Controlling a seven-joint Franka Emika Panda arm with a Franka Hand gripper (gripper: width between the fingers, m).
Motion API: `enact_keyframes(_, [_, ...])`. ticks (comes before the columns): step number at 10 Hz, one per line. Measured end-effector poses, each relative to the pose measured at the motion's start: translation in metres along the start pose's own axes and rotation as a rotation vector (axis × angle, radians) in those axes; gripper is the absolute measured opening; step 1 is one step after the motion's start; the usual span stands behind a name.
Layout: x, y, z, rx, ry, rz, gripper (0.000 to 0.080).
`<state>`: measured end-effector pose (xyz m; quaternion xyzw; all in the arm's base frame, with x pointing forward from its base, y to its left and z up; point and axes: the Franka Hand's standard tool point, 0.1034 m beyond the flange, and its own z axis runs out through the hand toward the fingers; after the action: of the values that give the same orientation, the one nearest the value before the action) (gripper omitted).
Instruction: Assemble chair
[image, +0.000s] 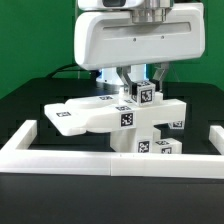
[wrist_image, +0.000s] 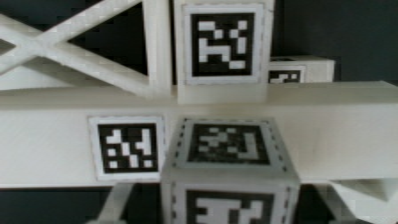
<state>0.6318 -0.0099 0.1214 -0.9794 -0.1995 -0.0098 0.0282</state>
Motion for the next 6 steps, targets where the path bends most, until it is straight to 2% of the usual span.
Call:
enact_keyframes(2, [0.0001,-0.0002,0.0,0.001,0.0,0.097,0.0288])
enact_keyframes(6, [0.0041,-0.0039,0.0012,-0.005,0.026,0.452,0.029])
